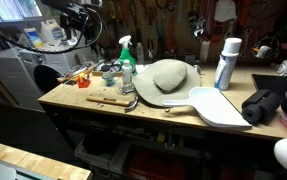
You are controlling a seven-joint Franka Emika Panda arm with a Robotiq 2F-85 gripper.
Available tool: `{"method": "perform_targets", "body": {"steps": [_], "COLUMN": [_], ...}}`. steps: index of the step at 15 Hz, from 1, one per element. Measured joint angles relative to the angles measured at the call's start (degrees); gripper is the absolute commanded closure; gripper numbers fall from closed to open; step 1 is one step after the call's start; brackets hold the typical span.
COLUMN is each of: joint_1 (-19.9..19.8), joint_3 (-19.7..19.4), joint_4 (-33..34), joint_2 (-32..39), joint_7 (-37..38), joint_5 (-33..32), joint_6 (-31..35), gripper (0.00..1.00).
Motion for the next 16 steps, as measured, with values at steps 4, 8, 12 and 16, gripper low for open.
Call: {"method": "perform_targets", "body": {"steps": [4, 8, 12, 16], "joint_1": [-0.35, -0.33, -0.33, -0.32], "joint_3": [0.83, 1.73, 2.19, 2.95], "joint_4": [-8.44, -17.05, -18.27, -18.77], "joint_2": [-0.27, -0.52, -0.66, 0.51], "joint_7": [-8.21, -14.22, -14.24, -14.27], "joint_5": [3.05, 8.57, 8.72, 8.71], "joint_6": [16.97, 32.41, 33.84, 37.2], "gripper": [0.0, 0.0, 0.0, 0.0]}}
